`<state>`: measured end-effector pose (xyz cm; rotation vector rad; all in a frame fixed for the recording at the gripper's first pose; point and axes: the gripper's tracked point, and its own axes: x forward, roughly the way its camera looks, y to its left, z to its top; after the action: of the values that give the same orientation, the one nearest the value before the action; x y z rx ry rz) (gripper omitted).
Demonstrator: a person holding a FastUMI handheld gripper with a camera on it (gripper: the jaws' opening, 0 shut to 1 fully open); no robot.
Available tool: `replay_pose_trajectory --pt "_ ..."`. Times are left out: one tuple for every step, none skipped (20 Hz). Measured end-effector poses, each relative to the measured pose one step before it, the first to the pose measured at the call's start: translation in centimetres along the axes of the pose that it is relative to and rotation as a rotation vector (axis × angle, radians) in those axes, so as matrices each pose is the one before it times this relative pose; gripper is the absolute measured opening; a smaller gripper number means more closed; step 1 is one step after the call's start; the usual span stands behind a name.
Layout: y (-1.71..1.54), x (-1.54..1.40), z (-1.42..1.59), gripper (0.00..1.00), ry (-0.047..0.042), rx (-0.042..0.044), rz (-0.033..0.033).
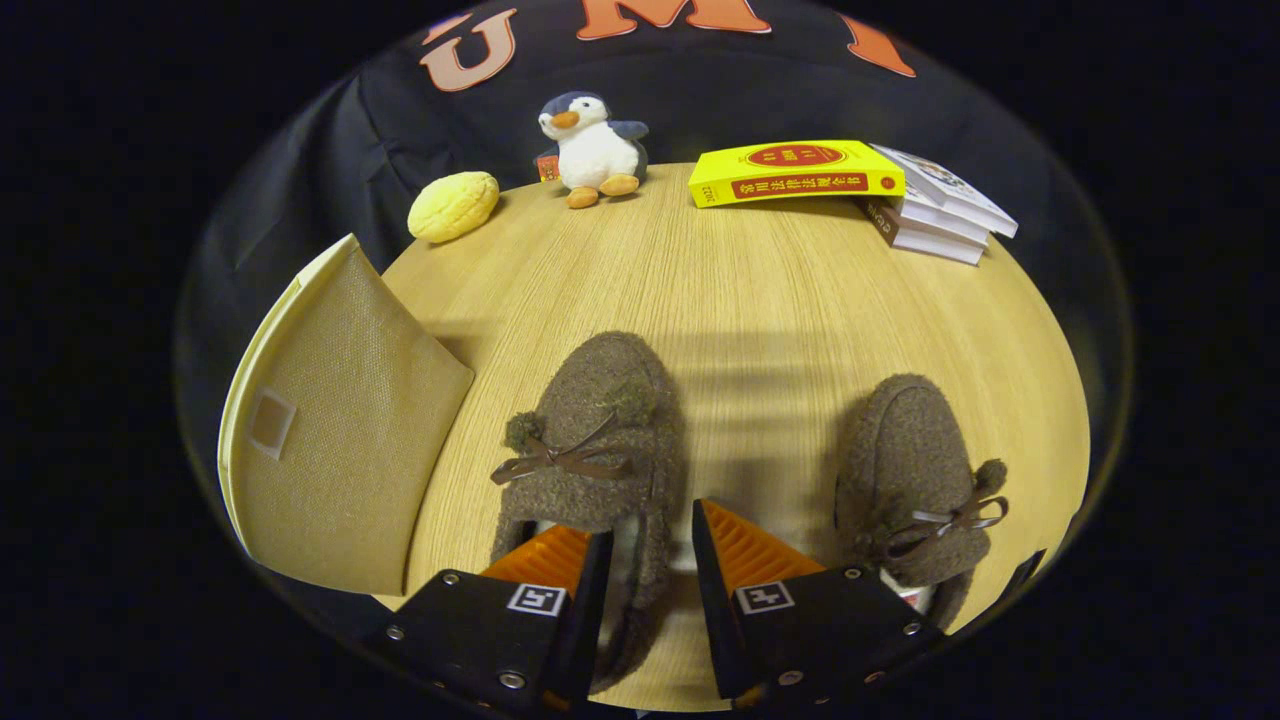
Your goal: Open the storage box then place both shoes into the box .Put the left shoe in first, then the right shoe, with the right side of both shoes facing outward in a uniform manner.
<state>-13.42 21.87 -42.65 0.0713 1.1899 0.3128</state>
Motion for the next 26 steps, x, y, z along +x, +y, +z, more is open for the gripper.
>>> replay_pose_trajectory --pt "-0.149 0.139 -0.261 0.38 0.00678 0.01875 -0.00418" --pt "-0.010 0.252 0.054 0.35 0.01039 0.02658 0.00335" --pt "0.042 0.076 -0.182 0.29 0.01989 0.02083 0.00768" --pt "0.097 0.116 0.053 0.28 0.00977 0.01512 0.00954" --pt "0.036 -0.013 -0.022 0.24 0.00791 0.00550 0.00925" --pt "-0.073 -0.064 0.091 0.22 0.00440 0.00592 0.00996" --pt "-0.143 -0.116 0.017 0.16 0.00572 0.01719 0.00635" --pt "-0.109 -0.111 0.013 0.12 0.00633 0.02725 0.00211" --pt "0.108 -0.218 0.146 0.06 0.00127 0.02750 0.00329" --pt "-0.050 -0.426 0.713 0.04 -0.00732 0.01154 0.00021" --pt "0.155 -0.443 -0.454 0.04 -0.00764 0.00051 -0.01253" --pt "0.268 -0.738 0.181 0.03 -0.00607 -0.00776 -0.00515" --pt "0.483 -0.847 0.147 0.03 -0.00578 0.00132 0.00666" --pt "0.666 -0.898 0.246 0.03 -0.00235 0.01035 0.01384" --pt "0.710 -0.958 0.348 0.04 -0.00320 0.01841 0.01091" --pt "0.811 -1.087 0.411 0.03 -0.00488 0.01574 0.00921" --pt "0.975 -1.155 0.543 0.03 -0.01144 0.00854 0.00781" --pt "1.066 -1.040 0.679 0.03 -0.01600 0.00067 0.00882" --pt "1.173 -1.119 0.616 0.03 -0.01569 -0.00145 0.00799" --pt "1.284 -1.021 0.667 0.03 -0.01430 -0.00056 0.01042" --pt "1.388 -0.923 0.535 0.03 -0.01546 0.00189 0.01312" --pt "1.432 -0.485 0.911 0.03 -0.01392 -0.00004 0.01540" --pt "1.492 -0.472 0.201 0.03 -0.01033 -0.00006 0.01450" --pt "1.425 -0.430 0.298 0.03 -0.00457 -0.00262 0.01339" --pt "1.442 -0.134 0.000 0.03 -0.00133 0.00235 0.01131" --pt "1.460 0.035 -0.065 0.03 0.00392 -0.00039 0.01175"
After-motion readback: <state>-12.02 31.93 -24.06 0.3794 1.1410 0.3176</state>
